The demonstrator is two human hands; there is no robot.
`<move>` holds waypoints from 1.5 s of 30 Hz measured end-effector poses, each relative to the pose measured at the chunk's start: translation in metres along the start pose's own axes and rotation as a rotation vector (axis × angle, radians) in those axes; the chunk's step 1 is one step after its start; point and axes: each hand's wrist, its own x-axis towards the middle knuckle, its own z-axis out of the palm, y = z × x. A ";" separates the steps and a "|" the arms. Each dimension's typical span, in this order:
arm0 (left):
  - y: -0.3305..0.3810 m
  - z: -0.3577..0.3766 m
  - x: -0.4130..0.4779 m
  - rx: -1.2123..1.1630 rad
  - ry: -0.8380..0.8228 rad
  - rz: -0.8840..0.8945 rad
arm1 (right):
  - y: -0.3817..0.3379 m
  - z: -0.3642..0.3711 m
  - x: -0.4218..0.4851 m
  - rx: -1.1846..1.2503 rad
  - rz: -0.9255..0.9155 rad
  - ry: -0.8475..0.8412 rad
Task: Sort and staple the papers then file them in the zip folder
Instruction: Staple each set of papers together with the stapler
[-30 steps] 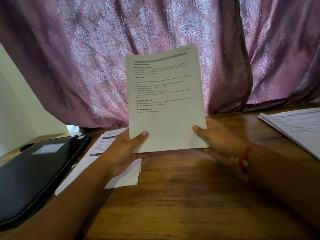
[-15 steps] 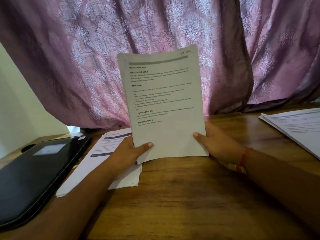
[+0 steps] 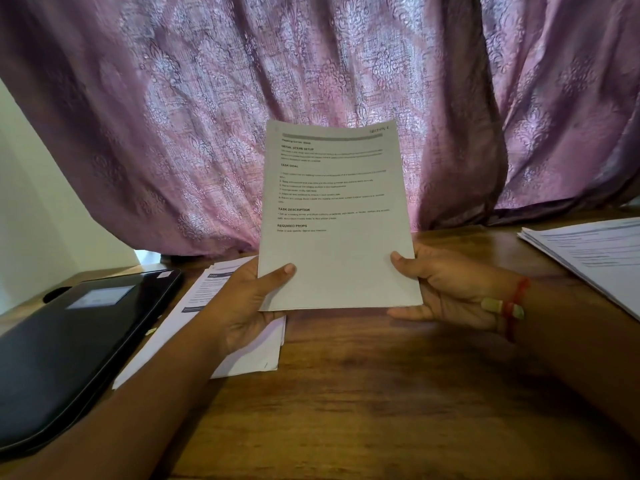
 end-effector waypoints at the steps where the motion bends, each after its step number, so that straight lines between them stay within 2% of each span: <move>1: 0.001 0.000 0.000 0.000 -0.007 0.000 | 0.000 0.000 0.000 0.006 -0.002 0.003; 11: 0.002 -0.003 -0.005 0.047 -0.116 -0.057 | 0.001 0.000 0.004 0.048 -0.095 0.065; 21: 0.003 -0.002 -0.004 -0.003 -0.112 -0.074 | -0.005 -0.001 0.000 0.112 -0.082 0.043; 29: 0.005 -0.005 -0.005 -0.066 -0.141 -0.109 | -0.005 -0.004 -0.002 0.104 -0.044 0.004; 41: 0.007 -0.002 -0.009 -0.182 -0.125 -0.120 | -0.003 -0.002 0.000 0.176 -0.074 0.039; 45: 0.008 -0.004 -0.012 -0.245 -0.210 -0.143 | -0.005 0.000 0.001 0.232 -0.068 0.071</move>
